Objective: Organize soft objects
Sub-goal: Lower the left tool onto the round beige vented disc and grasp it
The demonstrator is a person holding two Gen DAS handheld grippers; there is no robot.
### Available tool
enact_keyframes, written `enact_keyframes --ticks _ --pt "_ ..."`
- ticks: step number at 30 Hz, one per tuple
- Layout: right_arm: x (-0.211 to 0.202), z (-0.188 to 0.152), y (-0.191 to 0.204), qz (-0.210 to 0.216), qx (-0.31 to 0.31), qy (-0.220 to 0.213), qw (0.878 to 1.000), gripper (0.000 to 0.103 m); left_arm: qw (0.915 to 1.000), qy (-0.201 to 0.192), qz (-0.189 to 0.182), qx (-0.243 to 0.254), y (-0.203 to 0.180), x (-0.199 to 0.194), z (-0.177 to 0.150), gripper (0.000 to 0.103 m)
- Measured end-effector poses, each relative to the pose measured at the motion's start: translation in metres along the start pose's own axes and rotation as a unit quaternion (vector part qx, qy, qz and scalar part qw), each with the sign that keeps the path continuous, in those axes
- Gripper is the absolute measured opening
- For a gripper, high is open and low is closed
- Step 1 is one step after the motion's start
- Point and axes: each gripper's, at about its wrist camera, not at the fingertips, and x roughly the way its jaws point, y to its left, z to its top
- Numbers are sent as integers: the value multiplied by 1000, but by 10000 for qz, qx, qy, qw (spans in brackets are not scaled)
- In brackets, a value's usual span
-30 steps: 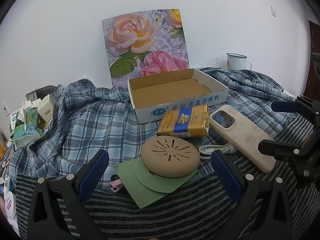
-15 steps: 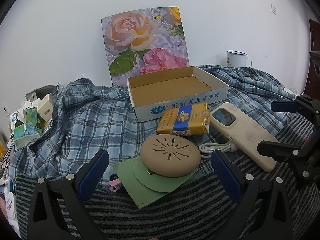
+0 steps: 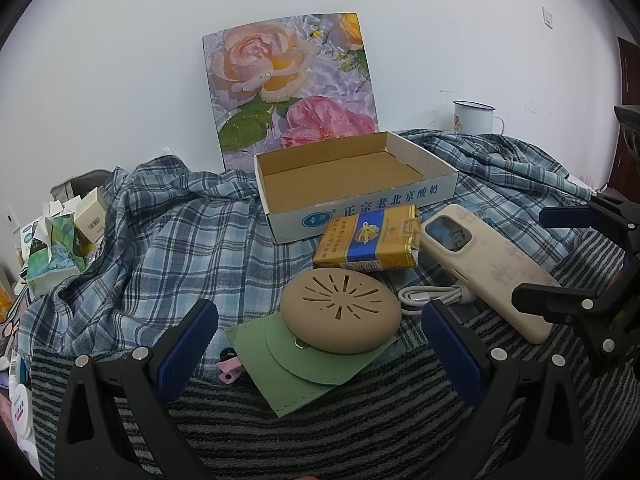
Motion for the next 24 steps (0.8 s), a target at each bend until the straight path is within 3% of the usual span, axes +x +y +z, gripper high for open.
enact_keyframes --ticks 11,18,24 --pt "2 0 1 38 16 66 10000 103 10000 42 -14 -7 0 0 0 103" --pt "2 0 2 51 22 61 10000 103 9991 191 -368 -65 6 -1 2 103" --pt "3 -1 1 190 67 107 9997 103 9970 493 -512 304 9 4 15 103"
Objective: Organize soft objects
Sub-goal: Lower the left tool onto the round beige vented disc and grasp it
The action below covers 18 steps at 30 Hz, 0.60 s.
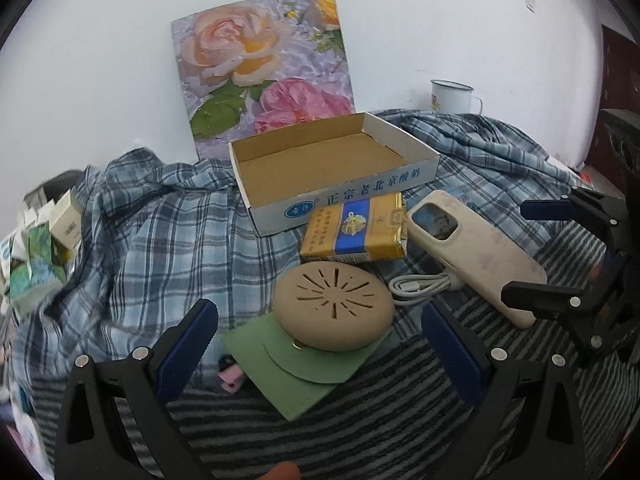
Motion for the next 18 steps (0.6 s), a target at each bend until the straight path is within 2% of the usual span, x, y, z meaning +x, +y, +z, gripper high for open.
enact_keyframes --ticks 6,13,18 --pt "-1 -1 -3 106 113 3 9999 103 9988 325 -258 264 10 17 13 103" --pt "1 -2 -12 314 386 49 9987 103 9939 654 -444 768 0 41 18 103" --pt "0 -4 -19 453 591 13 9972 103 9916 739 -284 1022 -7 51 18 103"
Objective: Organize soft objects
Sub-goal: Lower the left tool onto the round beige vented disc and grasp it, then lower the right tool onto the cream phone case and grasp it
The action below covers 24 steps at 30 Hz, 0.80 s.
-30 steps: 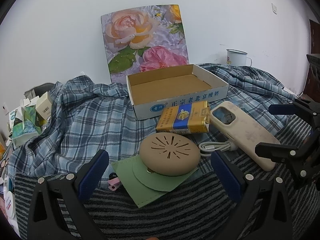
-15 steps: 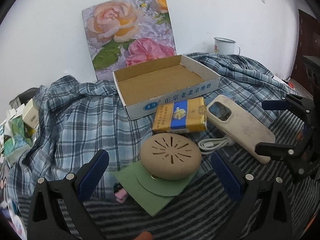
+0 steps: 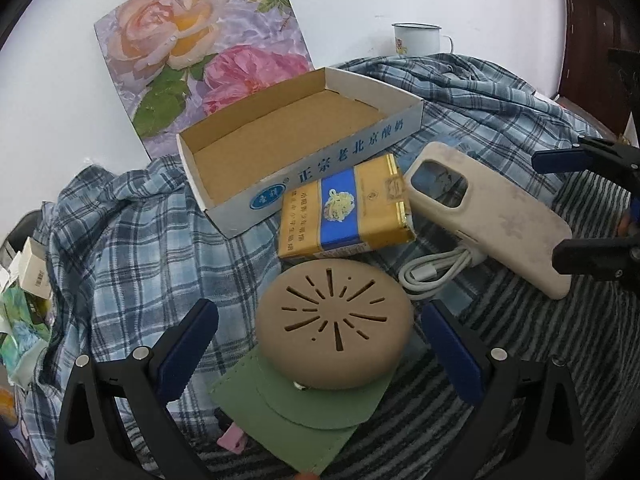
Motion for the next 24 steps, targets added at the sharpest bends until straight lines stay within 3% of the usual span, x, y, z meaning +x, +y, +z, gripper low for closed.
enact_keyframes --ticks 9,14,24 --pt "2 1 -1 -1 30 67 10000 103 9995 77 -285 79 -1 8 2 102" --pt "4 1 -1 -19 45 110 9999 103 9990 216 -391 49 0 17 1 86" --pt "9 1 1 -132 -1 252 9996 103 9981 209 -561 -142 5 19 -1 86"
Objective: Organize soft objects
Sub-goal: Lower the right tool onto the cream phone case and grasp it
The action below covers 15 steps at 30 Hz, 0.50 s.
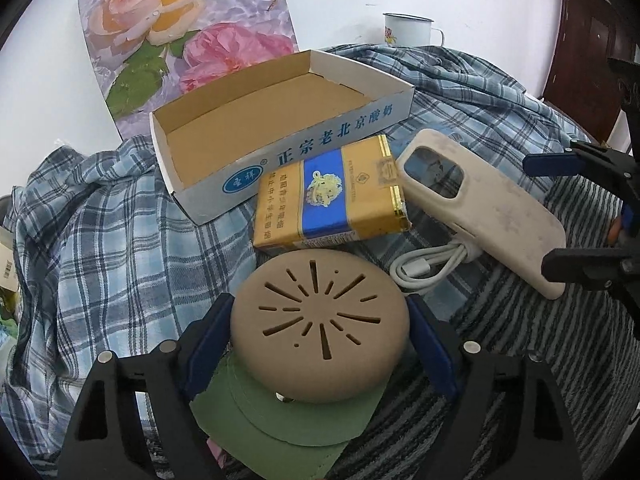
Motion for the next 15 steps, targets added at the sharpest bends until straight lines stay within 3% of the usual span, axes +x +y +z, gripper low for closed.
enact_keyframes --ticks 12,15 --pt "4 4 4 -81 -98 111 9999 103 9996 -221 -35 -146 5 -8 -3 84" --pt "6 8 4 68 -29 139 9999 103 9991 -322 -99 -265 9 -12 -4 84"
